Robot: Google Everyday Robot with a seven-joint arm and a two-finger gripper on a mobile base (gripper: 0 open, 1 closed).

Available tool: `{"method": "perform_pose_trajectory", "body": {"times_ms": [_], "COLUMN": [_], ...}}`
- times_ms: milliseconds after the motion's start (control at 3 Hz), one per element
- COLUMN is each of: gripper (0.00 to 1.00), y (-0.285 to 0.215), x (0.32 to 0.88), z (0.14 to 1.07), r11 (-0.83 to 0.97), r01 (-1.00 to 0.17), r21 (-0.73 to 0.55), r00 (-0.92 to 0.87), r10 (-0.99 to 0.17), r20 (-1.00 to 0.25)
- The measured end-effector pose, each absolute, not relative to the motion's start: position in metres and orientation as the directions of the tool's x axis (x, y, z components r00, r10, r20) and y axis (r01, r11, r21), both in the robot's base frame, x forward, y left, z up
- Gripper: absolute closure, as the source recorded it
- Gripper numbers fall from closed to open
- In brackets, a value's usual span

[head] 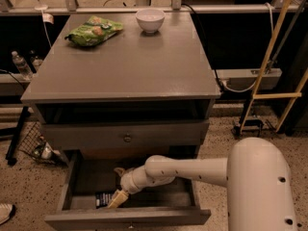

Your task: Pick rxbar blueberry from middle drawer and place on counter

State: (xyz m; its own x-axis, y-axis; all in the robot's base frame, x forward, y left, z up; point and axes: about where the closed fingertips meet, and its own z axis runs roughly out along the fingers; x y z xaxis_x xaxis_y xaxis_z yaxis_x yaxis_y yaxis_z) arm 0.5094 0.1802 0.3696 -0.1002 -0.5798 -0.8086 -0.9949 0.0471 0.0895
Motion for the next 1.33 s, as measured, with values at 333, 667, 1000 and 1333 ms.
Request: {"method": "perform_pose_trajectory", "body": {"times_ms": [333, 667, 1000, 1333], "gripper": [0.0, 0.04, 0.27, 0.49], "y": [0.1829, 0.188, 0.1902, 0.1922], "x": [0.5075, 0.5036, 0.5022, 0.5], "z": [0.3653, 0.3595, 0.3573, 0.3558], "r11": [0.045, 0.048, 0.048, 0.043], "r01": [-0.995, -0.996, -0.997, -0.997], "r21": [0.089, 0.073, 0.064, 0.058], "r00": [-0.099, -0.087, -0.08, -0.072], "r10": [-0.57, -0.553, -0.543, -0.531], "r20": [-0.815, -0.828, -0.836, -0.845]}}
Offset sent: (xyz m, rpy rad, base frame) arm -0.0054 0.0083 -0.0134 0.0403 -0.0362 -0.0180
